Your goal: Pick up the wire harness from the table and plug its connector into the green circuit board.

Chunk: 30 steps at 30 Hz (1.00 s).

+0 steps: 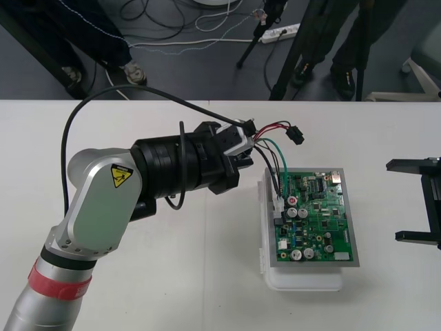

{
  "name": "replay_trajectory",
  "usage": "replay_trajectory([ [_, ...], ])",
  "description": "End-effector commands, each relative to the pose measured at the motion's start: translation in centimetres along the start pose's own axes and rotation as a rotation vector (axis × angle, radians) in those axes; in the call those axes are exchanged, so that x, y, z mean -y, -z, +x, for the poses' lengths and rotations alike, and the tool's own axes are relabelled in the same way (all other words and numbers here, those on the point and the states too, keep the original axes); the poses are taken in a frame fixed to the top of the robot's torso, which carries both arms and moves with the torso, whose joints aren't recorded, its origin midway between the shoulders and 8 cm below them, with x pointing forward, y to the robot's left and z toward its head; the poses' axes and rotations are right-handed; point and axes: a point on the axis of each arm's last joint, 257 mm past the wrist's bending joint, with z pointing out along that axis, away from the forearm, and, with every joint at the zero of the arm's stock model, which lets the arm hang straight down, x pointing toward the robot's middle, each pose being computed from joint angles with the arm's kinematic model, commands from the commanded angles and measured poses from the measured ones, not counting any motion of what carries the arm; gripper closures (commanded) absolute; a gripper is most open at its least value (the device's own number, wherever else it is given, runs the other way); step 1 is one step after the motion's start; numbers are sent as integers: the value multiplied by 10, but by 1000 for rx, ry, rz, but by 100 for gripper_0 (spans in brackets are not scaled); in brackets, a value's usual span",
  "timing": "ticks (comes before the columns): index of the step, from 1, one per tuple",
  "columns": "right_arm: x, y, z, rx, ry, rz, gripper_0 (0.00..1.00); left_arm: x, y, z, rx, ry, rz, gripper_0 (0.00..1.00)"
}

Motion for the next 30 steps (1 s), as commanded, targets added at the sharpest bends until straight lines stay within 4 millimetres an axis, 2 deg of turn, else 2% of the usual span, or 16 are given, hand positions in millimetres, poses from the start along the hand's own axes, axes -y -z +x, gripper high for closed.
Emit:
replay_trajectory([
  [1, 10, 11, -11, -34, 41, -6, 0, -17, -8, -58, 99, -27, -75, 100],
  [6, 10, 11, -11, -34, 41, -6, 0, -22, -12, -62, 92, -17, -101, 100],
  [13, -6, 4, -12, -31, -2, -81, 0, -23, -14, -66, 95, 2, -110, 100],
  [24, -8, 3, -21, 10, -42, -75, 0, -26, -13, -71, 106, 13, -116, 100],
  [30, -16, -7, -33, 72, -166, -74, 0, -26, -13, -72, 107, 13, -115, 100],
])
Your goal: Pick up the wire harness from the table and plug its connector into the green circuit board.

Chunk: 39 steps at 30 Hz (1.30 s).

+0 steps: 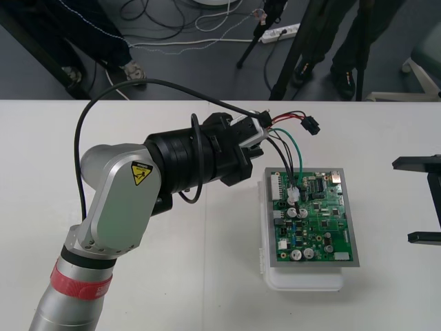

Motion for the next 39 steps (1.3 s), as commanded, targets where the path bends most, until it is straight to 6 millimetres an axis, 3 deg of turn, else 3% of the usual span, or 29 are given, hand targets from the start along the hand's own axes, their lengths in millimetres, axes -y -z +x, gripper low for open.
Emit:
replay_trajectory([
  [1, -10, -14, -13, 49, -152, -18, 0, -18, 0, -55, 112, 38, -60, 100],
  [19, 46, -47, -21, 129, -274, 338, 0, -25, 1, -55, 107, 31, -75, 100],
  [27, 55, -60, -20, 178, -278, 414, 0, -26, 1, -57, 107, 27, -78, 100],
  [39, 61, -89, -37, 215, -337, 503, 0, -29, 0, -57, 102, 31, -83, 100],
])
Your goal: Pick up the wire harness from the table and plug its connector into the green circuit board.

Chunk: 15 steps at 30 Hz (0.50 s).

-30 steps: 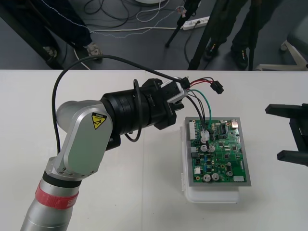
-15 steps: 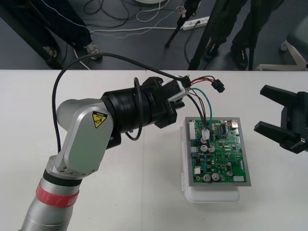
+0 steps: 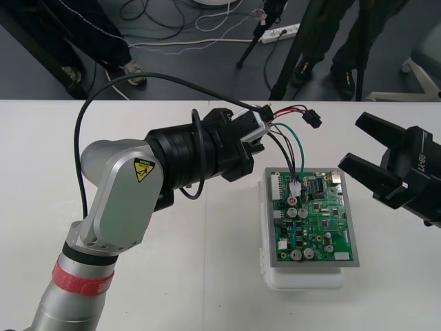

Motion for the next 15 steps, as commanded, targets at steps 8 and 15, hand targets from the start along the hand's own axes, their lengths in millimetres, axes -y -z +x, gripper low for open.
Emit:
replay_trajectory([
  [8, -18, -35, 7, 67, -121, 90, 0, -21, 2, -52, 107, 28, -69, 100],
  [15, -17, -49, 12, 77, -124, 165, 0, -22, 2, -52, 106, 29, -69, 100],
])
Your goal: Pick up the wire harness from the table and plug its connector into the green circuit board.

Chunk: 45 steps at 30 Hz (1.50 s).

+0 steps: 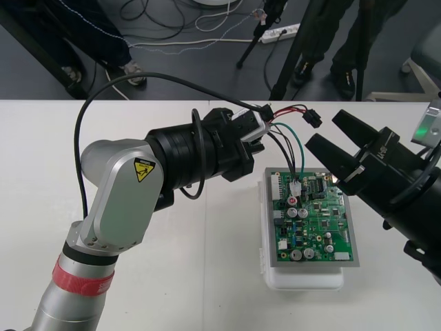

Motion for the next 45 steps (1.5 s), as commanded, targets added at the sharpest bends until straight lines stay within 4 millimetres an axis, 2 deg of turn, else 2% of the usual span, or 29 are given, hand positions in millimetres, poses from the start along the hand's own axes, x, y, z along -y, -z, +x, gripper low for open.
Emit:
replay_trajectory([
  [1, -24, -8, 4, 5, -18, -6, 0, -21, 2, -52, 107, 30, -68, 100],
  [13, -39, -15, 10, 19, -65, -17, 0, -22, 2, -52, 106, 29, -68, 100],
  [23, -36, -17, 5, 38, -70, 1, 0, -22, 2, -52, 108, 29, -69, 100],
  [34, -28, -16, -23, 84, -25, 24, 0, -23, 3, -54, 115, 30, -74, 100],
  [45, -28, -15, -18, 72, -12, 28, 0, -23, 3, -55, 119, 32, -74, 100],
])
